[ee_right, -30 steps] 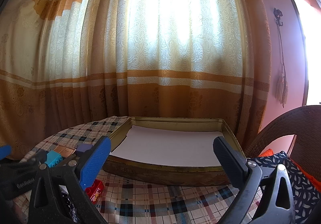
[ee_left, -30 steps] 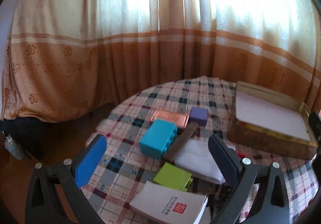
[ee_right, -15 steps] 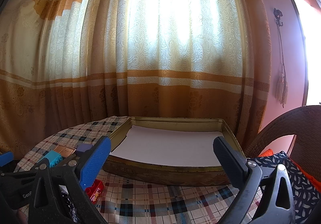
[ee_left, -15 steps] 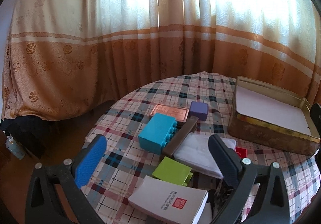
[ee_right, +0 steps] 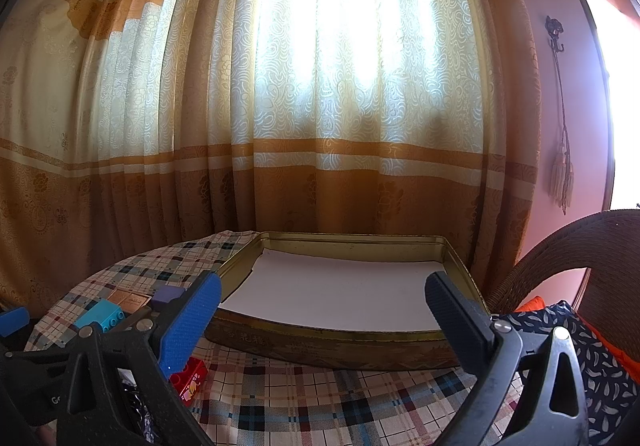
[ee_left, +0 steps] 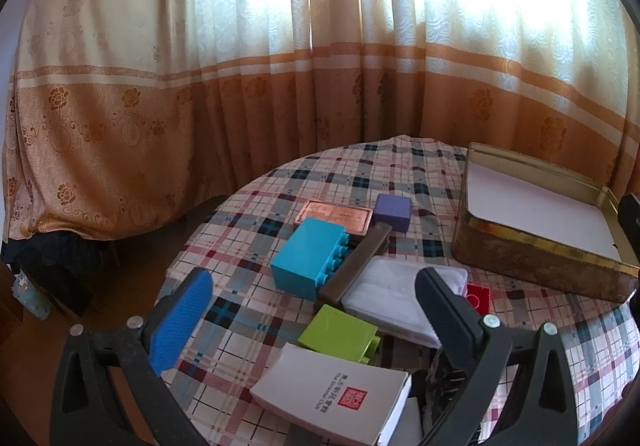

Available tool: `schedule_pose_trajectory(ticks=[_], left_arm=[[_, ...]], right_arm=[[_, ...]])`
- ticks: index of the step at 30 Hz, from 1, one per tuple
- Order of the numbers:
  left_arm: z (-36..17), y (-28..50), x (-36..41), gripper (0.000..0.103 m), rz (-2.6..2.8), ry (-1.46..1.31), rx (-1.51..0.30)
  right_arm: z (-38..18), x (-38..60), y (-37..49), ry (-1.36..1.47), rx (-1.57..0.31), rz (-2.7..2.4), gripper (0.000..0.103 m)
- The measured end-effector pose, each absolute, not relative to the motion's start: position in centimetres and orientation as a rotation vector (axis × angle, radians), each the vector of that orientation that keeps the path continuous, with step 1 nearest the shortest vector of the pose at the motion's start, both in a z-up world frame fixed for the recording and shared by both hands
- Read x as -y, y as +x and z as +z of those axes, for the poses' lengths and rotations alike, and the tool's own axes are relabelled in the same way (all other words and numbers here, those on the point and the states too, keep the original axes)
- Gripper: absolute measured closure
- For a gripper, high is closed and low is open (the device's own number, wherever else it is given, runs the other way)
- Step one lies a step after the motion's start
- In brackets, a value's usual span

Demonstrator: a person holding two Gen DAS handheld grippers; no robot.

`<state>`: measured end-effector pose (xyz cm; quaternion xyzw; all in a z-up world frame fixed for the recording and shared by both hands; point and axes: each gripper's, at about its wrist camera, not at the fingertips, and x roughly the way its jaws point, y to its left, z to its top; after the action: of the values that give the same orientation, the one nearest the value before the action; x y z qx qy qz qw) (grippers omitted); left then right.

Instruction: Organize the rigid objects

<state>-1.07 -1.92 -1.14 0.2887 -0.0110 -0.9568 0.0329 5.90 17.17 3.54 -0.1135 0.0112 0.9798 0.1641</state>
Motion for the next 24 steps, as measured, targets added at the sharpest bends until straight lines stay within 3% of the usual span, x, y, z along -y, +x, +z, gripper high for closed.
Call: schedule_pose_trajectory(ticks=[10,16,19,20,21,24], left_arm=[[-1.2,-1.0,2.7,0.0,-2.948,0.966,-0.032],[-1.2,-0.2,5.2,0.001,-2.976,1.105,-0.059],[-1.2,0.4,6.4,0.001,-2.952,1.121,0.003],[-1.2,0.6,6.9,0.001,-2.947,1.127,0.011],[-1.2,0.8,7.3,0.001,-2.945,1.136,0.012],[-1.6,1.0,8.2,0.001,-2.932,1.158,0.024]], right_arm=[[3.3,-17.3,5.4,-0.376,-0.038,2.83,0.0],[2.3,-16.8,5.2,-0.646,-0.083,2.933,0.001],[1.3,-16.0,5.3,-0.833,-0.108,2.987,0.017],[1.2,-15.8,5.4,-0.874,-0.13,3.008,0.029],[1.0,-15.5,5.3,-0.92,-0.151,3.021,0.035],[0.1,-14.5,4.8,-1.078,-0.236,3.039,0.036]])
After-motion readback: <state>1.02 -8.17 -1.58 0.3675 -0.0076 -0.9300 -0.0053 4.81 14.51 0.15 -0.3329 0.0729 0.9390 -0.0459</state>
